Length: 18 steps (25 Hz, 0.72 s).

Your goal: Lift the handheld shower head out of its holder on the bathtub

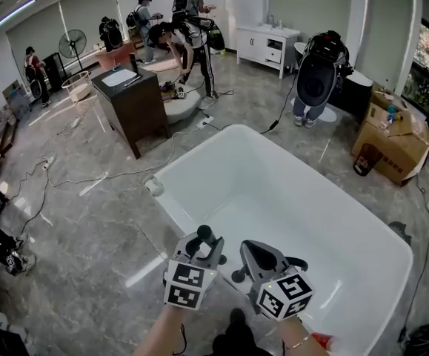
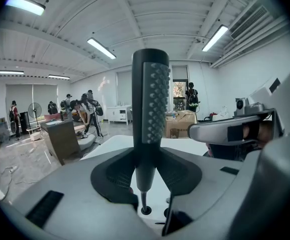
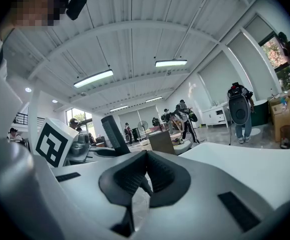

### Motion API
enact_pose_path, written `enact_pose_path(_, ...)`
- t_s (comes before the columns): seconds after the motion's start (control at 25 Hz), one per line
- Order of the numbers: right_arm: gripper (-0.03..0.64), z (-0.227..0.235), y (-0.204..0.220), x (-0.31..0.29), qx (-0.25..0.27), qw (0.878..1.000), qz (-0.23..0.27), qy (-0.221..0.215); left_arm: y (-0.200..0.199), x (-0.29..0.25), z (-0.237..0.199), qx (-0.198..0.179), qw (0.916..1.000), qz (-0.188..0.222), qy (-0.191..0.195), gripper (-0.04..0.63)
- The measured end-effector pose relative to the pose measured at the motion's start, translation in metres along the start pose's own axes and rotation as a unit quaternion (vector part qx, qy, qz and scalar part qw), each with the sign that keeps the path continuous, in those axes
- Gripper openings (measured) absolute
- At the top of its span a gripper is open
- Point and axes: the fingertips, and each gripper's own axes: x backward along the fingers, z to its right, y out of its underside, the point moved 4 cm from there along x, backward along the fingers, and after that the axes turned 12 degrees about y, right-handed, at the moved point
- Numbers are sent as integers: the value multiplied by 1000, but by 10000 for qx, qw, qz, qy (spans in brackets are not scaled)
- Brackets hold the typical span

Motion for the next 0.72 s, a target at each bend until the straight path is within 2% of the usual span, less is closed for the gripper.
enact_pose_path(0.72, 3, 13, -7, 12, 275, 9996, -18, 108, -19, 3, 17, -41, 9999, 108, -40, 150)
